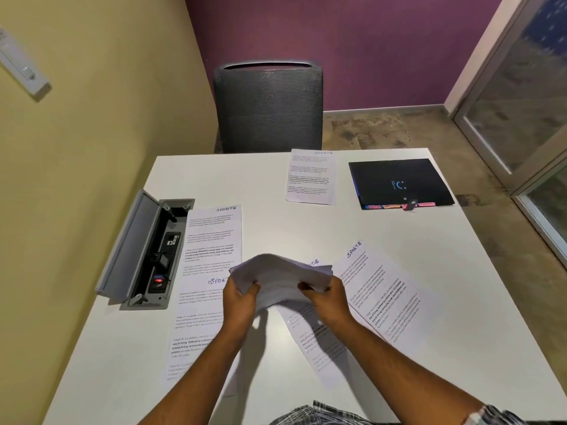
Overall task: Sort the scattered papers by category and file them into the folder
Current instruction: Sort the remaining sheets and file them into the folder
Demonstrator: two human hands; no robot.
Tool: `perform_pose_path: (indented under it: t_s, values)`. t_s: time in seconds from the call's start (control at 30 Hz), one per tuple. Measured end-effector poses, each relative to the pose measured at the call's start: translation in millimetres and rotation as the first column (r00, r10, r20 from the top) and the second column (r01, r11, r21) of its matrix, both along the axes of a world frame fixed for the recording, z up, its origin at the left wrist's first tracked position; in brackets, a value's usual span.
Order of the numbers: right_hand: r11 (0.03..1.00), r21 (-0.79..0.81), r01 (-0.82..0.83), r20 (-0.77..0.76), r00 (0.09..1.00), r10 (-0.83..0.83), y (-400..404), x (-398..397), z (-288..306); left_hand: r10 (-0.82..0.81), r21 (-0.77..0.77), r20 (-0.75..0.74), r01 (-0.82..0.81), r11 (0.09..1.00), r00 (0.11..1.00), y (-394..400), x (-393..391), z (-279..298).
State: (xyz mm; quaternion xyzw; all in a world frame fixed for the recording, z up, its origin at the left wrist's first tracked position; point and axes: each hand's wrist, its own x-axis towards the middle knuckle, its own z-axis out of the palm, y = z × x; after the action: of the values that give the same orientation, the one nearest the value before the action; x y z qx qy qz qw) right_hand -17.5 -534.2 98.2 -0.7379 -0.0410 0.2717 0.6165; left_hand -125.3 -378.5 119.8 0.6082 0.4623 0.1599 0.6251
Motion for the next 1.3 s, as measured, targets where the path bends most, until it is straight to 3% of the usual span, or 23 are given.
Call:
perform_pose_path:
  t_s: [0.2,0.5,0.63,0.77,0.83,0.9,1.03,1.17,1.3]
  values:
    - [1.0,-0.021,-0.006,-0.042,0.999,0.005,1,5,-2,-0.048,0.068,0.001,0.047,0.997,0.999,-2,8,-1]
    - [0.998,-0.052,-0.037,0.121,0.992,0.043,-16,48,9,0.022,-0.011,0.1,-0.021,1.0,0.995,26,22,26]
    - [0.997,-0.045,0.068,-0.142,0.987,-0.073,-37,49,-2,0.106,-0.209,0.21,-0.062,0.976,0.972,34,23,29]
    - [0.962,0.224,0.159,-0.52,0.854,-0.02,-37,37,-8,0.211,-0.468,0.274,-0.061,0.882,0.939,33,24,25]
    - [0.913,0.354,0.201,-0.572,0.819,0.042,-31,30,-3,0.211,-0.508,0.26,-0.052,0.86,0.942,29,23,23]
    - [0.904,0.376,0.205,-0.537,0.843,0.032,-26,29,3,0.19,-0.508,0.274,-0.025,0.861,0.943,26,21,21]
    - [0.96,0.233,0.154,-0.338,0.939,-0.068,-25,43,4,0.168,-0.481,0.337,0.016,0.876,0.926,35,5,20]
    - [0.971,0.227,0.07,-0.26,0.966,-0.009,-36,63,9,0.202,-0.415,0.324,-0.053,0.908,0.924,73,-17,24]
    - [0.98,0.178,-0.086,-0.213,0.969,0.123,-38,74,19,-0.053,-0.24,0.238,0.112,0.964,0.97,104,-28,35]
